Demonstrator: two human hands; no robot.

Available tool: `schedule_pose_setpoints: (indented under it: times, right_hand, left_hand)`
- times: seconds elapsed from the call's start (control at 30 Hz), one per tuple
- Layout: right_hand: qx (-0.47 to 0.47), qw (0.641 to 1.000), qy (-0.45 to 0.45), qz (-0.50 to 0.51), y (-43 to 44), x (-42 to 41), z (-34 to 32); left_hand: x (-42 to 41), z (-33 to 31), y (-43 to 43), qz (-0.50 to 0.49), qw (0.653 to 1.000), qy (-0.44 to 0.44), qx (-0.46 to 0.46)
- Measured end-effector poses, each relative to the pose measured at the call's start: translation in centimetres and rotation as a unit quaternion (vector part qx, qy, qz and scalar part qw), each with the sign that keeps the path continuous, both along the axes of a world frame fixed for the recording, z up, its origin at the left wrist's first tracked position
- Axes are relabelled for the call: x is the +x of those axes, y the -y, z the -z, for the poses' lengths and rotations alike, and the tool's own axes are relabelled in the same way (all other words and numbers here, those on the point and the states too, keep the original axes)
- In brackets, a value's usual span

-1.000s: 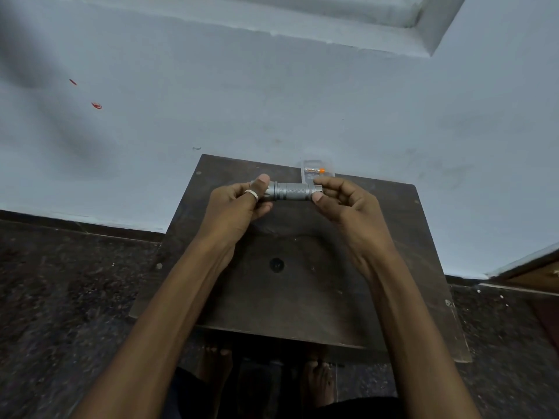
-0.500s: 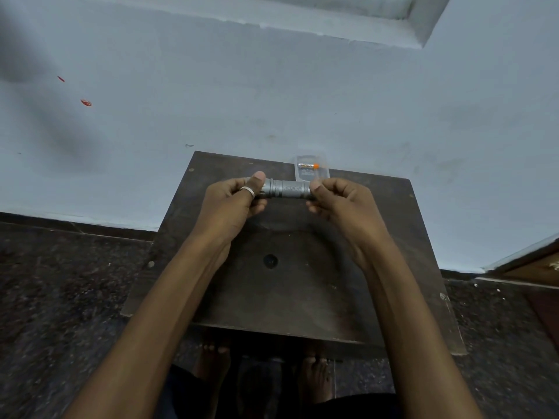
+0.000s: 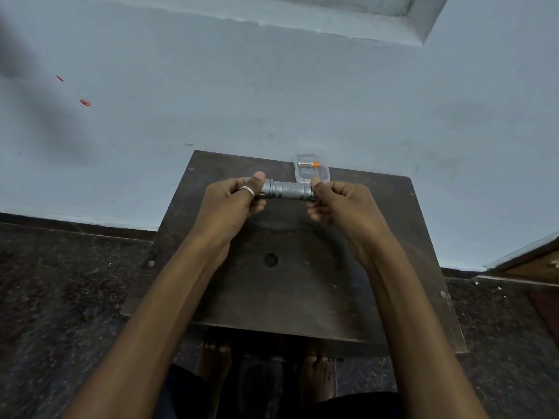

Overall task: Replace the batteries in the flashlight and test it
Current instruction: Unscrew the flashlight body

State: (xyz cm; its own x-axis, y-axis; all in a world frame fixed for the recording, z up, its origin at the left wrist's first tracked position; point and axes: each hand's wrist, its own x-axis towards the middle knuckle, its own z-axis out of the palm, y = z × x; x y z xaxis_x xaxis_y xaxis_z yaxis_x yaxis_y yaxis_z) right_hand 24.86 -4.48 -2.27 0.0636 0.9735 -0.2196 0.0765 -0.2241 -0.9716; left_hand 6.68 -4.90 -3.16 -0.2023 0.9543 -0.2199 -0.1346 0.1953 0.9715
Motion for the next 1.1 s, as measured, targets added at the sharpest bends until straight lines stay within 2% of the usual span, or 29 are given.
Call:
schedule_pose_setpoints:
  times: [0.13,0.3,0.43,0.6,0.77,0.97,1.1]
  right_hand:
    - [0.015,0.998,-0.056,-0.021,-0.09,0.11,-0.33]
    - [0.035,0.997,-0.045,-0.043,0.04,0.42,-0.64]
    - [0.002,0.995,-0.091,-0.027,-0.24,0.23,-0.47]
    - [-0.021,0.999,-0.015,-0.022,-0.22,0.03,-0.11]
    - [-0.005,0.996,-0.078,-0.037,-0.33,0.26,-0.26]
    - [0.015,0.997,-0.064,-0.036,-0.34,0.4,-0.39]
    - [-0.011,0.997,-0.077,-0.026,-0.48,0.08,-0.33]
  left_hand:
    - [-0.08,-0.12,0.07,-0.011,1.0,0.006,-0.005]
    - [-0.22,-0.13,0.09,-0.014,1.0,0.008,-0.007]
    - [-0.3,-0.18,0.05,-0.016,1.0,0.011,-0.007]
    - [-0.33,-0.18,0.09,-0.015,1.0,0.008,-0.009]
    - [-0.52,-0.12,0.05,-0.016,1.0,0.004,-0.01]
    - [-0.5,-0.1,0.02,-0.017,1.0,0.007,-0.011]
    - [-0.45,-0.04,0.0,-0.016,1.0,0.012,-0.012]
